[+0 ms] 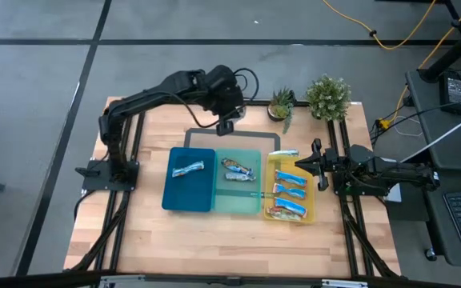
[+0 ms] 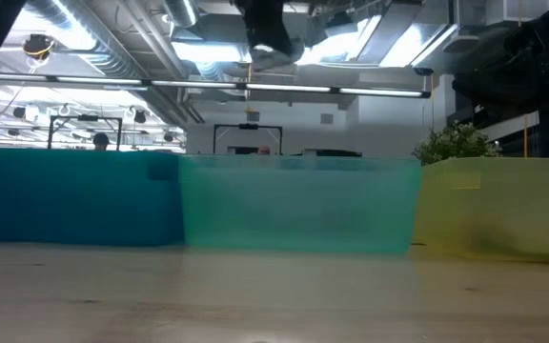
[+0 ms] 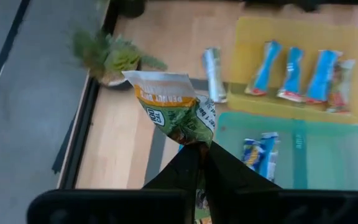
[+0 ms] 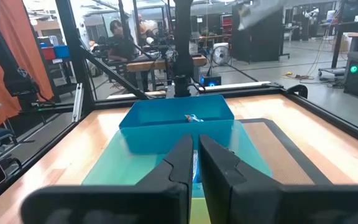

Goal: Pick and place Granola Bars by type
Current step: Put the left yellow granola bar into the green bin

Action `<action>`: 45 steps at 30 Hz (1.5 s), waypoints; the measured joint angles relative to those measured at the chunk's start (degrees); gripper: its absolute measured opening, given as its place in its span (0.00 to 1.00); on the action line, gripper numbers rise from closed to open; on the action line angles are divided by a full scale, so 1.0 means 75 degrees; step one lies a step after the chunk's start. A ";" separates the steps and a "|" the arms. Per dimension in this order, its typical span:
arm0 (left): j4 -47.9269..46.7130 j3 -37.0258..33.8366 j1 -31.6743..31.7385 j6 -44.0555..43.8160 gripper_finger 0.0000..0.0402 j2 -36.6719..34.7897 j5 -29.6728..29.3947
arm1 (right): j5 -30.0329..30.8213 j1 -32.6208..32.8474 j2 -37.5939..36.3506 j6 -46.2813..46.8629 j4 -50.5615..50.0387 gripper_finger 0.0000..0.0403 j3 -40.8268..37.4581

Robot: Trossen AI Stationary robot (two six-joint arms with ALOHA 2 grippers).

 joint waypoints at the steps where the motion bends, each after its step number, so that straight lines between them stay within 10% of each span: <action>1: -0.0004 -0.0002 -0.0046 0.0095 0.02 -0.0079 0.0062 | -0.0001 -0.0001 -0.0002 0.0000 0.0002 0.07 0.0001; 21: -0.0144 -0.0003 -0.1487 0.2603 0.02 -0.0439 0.1535 | 0.0000 0.0001 0.0000 0.0000 0.0000 0.07 -0.0001; 45: 0.0107 -0.0006 -0.2344 0.0894 0.02 0.2084 0.1308 | 0.0000 0.0000 -0.0001 0.0001 0.0002 0.07 0.0000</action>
